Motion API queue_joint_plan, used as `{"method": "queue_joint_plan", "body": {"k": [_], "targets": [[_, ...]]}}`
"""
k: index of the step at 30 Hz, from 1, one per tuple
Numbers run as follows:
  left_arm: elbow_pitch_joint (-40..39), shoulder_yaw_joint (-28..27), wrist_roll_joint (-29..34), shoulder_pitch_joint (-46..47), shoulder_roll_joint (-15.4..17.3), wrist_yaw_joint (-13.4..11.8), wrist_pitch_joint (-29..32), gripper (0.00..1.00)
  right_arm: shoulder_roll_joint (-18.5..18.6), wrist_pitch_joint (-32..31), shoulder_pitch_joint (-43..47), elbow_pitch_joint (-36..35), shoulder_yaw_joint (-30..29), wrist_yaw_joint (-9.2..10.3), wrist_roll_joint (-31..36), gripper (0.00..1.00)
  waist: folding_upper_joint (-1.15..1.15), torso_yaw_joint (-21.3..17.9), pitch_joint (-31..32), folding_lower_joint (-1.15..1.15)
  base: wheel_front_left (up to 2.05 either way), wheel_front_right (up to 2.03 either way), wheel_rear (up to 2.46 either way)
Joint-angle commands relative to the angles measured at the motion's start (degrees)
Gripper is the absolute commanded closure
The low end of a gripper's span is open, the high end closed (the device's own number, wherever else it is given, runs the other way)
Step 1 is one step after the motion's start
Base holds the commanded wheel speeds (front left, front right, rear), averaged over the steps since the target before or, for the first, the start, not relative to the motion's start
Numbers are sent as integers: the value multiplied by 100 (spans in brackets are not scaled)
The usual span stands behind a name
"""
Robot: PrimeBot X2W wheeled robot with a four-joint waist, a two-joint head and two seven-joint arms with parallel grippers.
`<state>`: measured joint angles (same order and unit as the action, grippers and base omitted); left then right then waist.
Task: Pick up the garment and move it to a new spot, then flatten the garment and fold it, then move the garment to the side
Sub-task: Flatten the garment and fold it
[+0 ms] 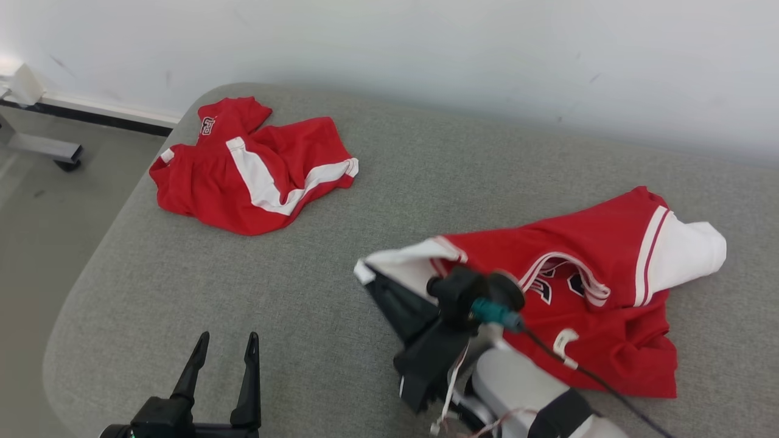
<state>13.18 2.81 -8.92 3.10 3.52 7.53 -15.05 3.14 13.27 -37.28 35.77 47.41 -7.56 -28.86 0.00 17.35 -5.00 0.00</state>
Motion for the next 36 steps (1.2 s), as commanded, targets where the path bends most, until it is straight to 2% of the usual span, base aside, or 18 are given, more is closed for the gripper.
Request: {"method": "queue_joint_plan", "body": {"k": [1, 6, 7, 8, 9, 10, 11, 17, 20, 31, 36], "targets": [[10, 7, -9, 98, -23, -12, -20, 0, -19, 47, 106, 70, 183, 15, -106, 100, 0, 60, -60, 0, 0, 0, 0], [53, 42, -39, 157, -33, -12, -20, 0, -35, 120, 244, 134, 880, 15, -653, 100, 0, 107, -115, 0, 0, 0, 0], [65, 41, -46, 160, -35, -12, -20, 0, -30, 135, 237, 163, 971, 15, -726, 85, 0, 103, -123, 0, 0, 0, 0], [75, 40, -51, 162, -37, -12, -20, 0, -25, 144, 204, 200, 1044, 15, -782, 57, 0, 96, -130, 0, 0, 0, 0], [75, 40, -51, 162, -37, -12, -20, 0, -25, 144, 204, 200, 1044, 15, -782, 57, 0, 96, -130, 0, 0, 0, 0], [81, 35, -50, 163, -37, -12, -20, 0, -27, 149, 168, 247, 1110, 15, -841, 10, 0, 84, -134, 0, 0, 0, 0], [83, 19, -42, 162, -39, -12, -20, 0, -31, 155, 116, 273, 1159, 15, -887, 0, 0, 64, -134, 0, 0, 0, 0], [100, -57, 30, 170, -46, -13, -20, 0, -29, 195, -74, 490, 1067, 15, -892, 0, 0, -89, -85, 0, 0, 0, 0], [84, -83, 51, 152, -47, -13, -20, 0, -20, 196, -15, 294, 677, 15, -740, 0, 0, -176, -30, 0, 0, 0, 0], [-108, -275, 188, -76, -5, -15, -19, 0, 681, 188, 1320, -1131, -1840, 15, 372, 0, 0, -717, 211, 0, 0, 0, 0], [-185, -326, 274, -141, 4, -16, -20, 0, 832, 189, 2090, -1697, -2990, 15, 735, 0, 0, -957, 300, 0, 0, 0, 0]]}}
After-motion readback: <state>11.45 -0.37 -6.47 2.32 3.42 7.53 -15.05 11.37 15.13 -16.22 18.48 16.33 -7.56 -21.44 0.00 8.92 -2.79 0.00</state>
